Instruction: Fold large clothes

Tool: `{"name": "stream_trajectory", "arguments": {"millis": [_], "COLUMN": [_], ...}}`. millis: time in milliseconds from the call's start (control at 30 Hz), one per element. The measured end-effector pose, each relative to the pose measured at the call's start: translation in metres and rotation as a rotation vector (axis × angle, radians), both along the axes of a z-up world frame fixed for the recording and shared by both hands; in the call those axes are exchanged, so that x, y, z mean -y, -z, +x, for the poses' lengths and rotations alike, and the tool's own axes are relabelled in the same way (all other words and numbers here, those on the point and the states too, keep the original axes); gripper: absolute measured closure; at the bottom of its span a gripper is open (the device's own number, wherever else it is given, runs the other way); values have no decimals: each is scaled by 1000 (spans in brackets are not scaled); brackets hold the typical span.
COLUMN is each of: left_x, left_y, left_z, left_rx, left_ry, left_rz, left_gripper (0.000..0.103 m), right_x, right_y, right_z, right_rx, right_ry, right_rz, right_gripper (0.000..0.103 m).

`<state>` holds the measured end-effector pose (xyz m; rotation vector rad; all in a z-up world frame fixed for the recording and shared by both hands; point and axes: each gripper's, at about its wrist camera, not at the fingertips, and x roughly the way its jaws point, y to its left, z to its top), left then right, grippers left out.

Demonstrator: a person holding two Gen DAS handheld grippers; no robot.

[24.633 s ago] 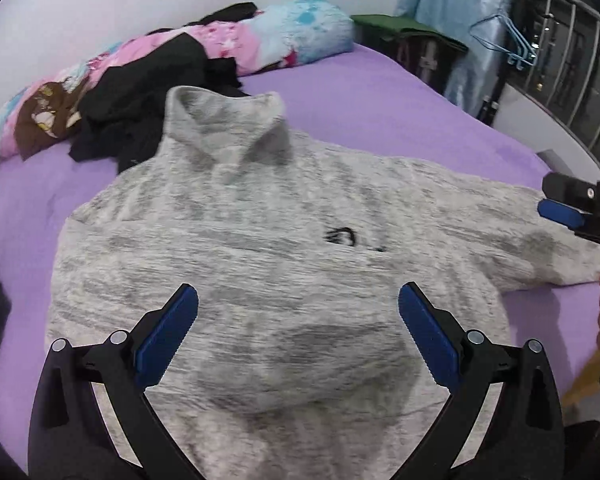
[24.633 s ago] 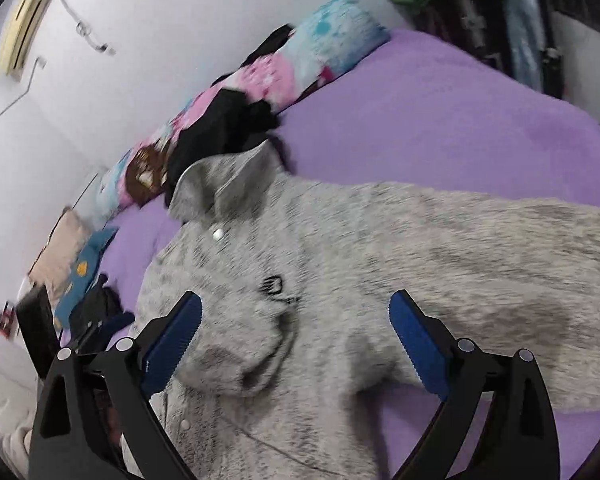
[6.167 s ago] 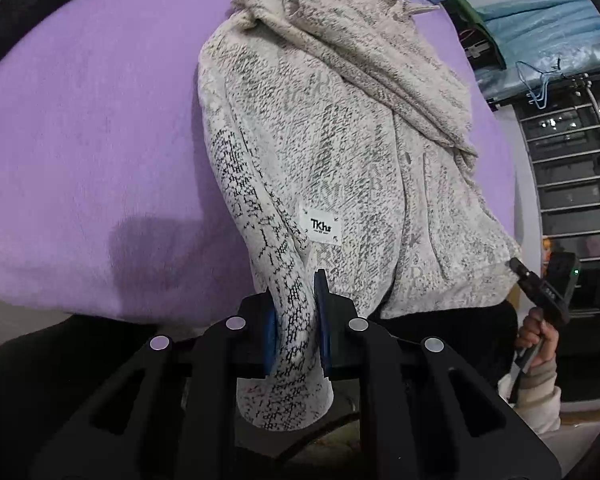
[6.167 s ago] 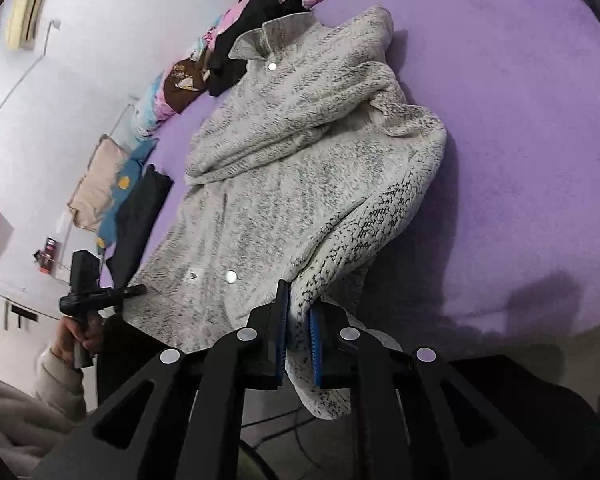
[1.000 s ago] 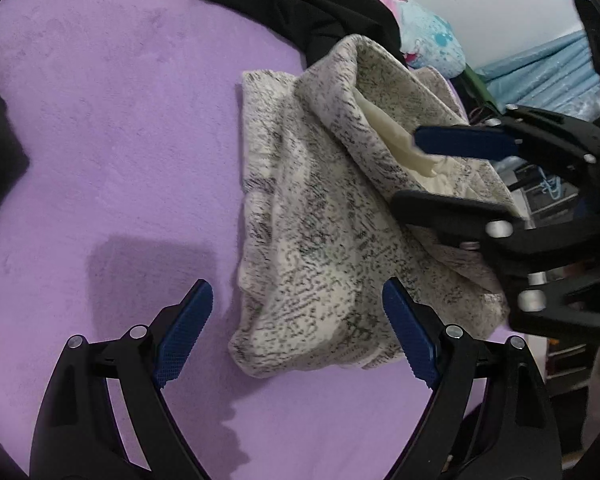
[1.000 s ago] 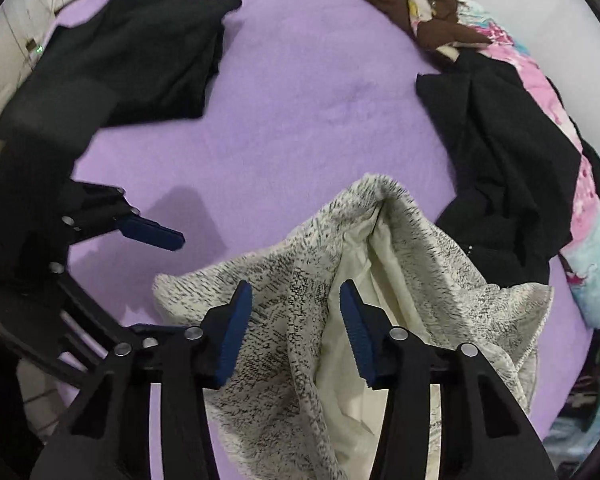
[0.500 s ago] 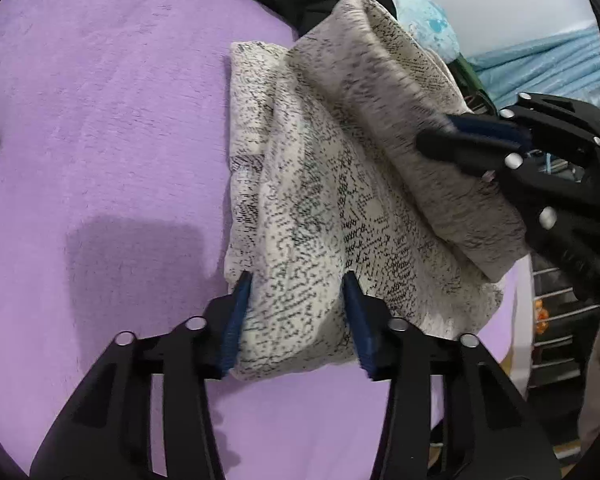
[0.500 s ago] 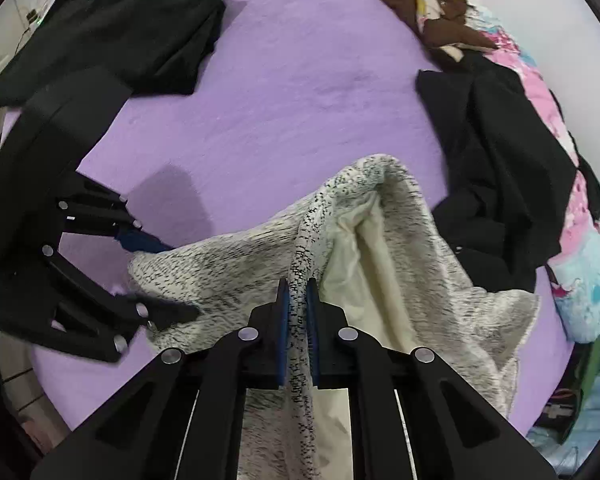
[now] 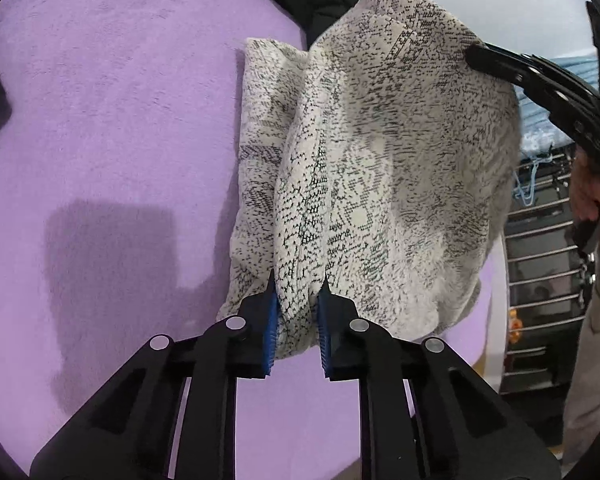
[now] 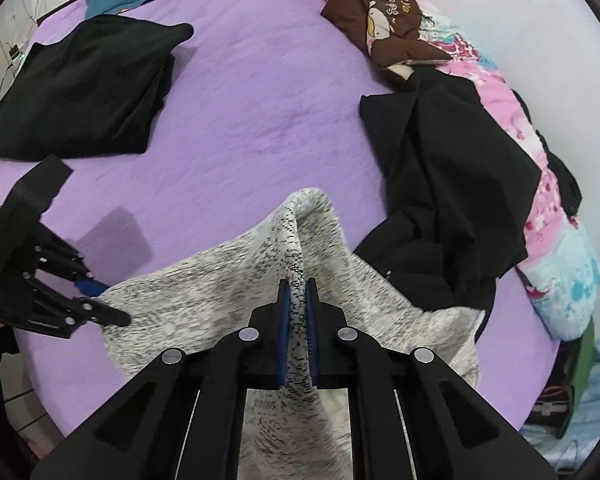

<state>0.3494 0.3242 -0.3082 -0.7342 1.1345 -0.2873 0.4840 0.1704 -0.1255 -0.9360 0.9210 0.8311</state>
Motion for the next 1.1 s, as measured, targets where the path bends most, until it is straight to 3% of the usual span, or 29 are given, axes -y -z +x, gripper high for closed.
{"name": "stream_trajectory", "arguments": {"millis": [167,300,433,533,633,733,900,967,1100], "left_x": [1,6,14,14,11,10,-7,-10,7], "left_y": [0,-2,-1,-5,-9,-13,-34,-44,-51], "left_z": [-3,3,5,6,7,4,-3,-6,-1], "left_rx": [-3,-8,-36,-40,-37,-37,46,99,155], "left_ry": [7,19,32,29,28,-5,-77,-98,-50], "left_rz": [22,27,63,89,94,132,152,124,48], "left_gripper": [87,87,73,66,65,51,41,41,28], "right_x": [-4,-7,-7,1,10,17,48,76,141], "right_y": [29,71,101,94,80,60,14,0,-4], "right_z": [27,58,66,63,52,39,21,20,32], "right_rx": [5,-30,-55,-59,-74,-74,-33,-14,-56], "right_ry": [56,127,152,163,133,110,80,81,141], "right_rz": [-29,-58,-92,-45,2,45,128,126,74], "right_gripper": [96,95,91,83,59,58,51,49,49]}}
